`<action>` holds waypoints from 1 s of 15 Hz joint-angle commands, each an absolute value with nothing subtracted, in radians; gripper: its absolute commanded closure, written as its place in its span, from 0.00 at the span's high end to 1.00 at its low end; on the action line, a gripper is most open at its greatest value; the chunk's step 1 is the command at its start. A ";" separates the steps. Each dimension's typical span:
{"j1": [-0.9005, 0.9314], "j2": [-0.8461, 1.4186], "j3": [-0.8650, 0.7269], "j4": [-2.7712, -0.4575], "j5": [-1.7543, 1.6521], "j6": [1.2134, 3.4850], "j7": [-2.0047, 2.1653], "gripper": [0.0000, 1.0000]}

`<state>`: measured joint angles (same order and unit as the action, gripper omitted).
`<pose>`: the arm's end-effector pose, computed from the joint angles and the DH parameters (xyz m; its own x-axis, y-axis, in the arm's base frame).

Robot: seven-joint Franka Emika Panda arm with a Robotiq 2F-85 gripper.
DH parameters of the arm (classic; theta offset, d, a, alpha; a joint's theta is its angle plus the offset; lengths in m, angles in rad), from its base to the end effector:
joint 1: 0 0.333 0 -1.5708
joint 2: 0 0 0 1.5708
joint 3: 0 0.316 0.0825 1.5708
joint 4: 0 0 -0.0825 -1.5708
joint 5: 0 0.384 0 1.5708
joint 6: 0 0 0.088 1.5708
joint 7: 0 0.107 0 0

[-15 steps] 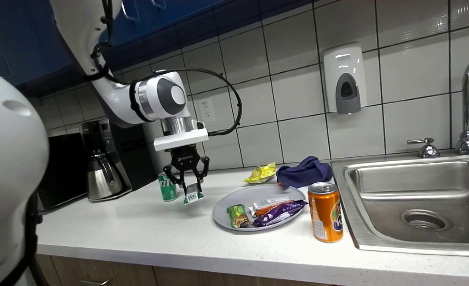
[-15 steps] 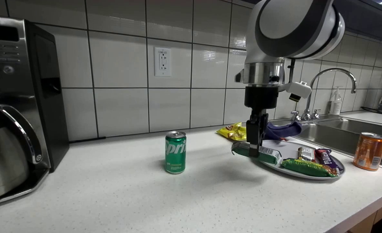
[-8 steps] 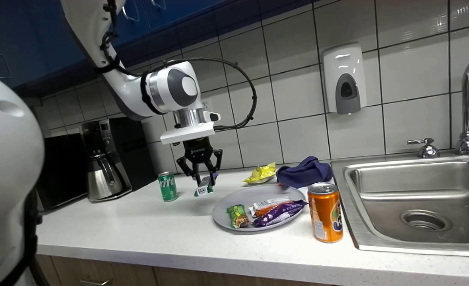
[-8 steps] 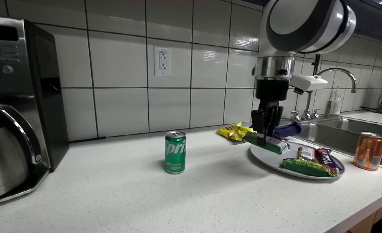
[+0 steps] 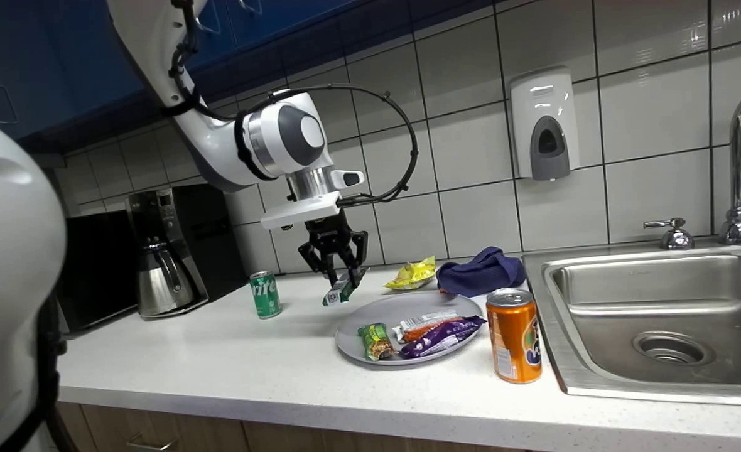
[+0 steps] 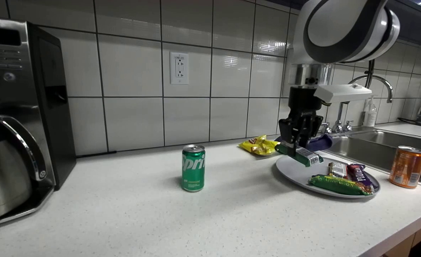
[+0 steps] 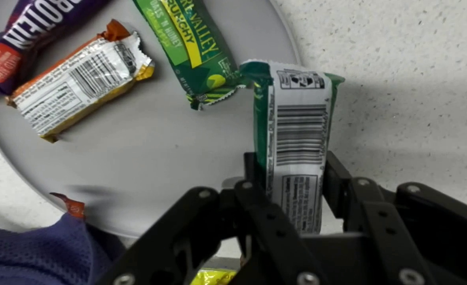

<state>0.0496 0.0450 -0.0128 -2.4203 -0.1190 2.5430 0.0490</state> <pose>0.4969 0.0198 0.2972 0.9933 0.0860 0.0775 0.0805 -0.9942 0.0712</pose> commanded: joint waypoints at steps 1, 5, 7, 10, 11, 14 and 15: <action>0.034 0.045 -0.018 -2.437 -0.154 2.606 0.174 0.16; 0.027 0.055 -0.040 -2.448 -0.167 2.660 0.265 0.16; 0.023 0.055 -0.053 -2.454 -0.174 2.683 0.301 0.16; 0.018 0.062 -0.067 -2.458 -0.171 2.716 0.322 0.16; 0.016 0.065 -0.072 -2.457 -0.171 2.721 0.327 0.16; 0.004 0.086 -0.079 -2.451 -0.129 2.744 0.303 0.16; 0.000 0.094 -0.081 -2.448 -0.125 2.747 0.302 0.16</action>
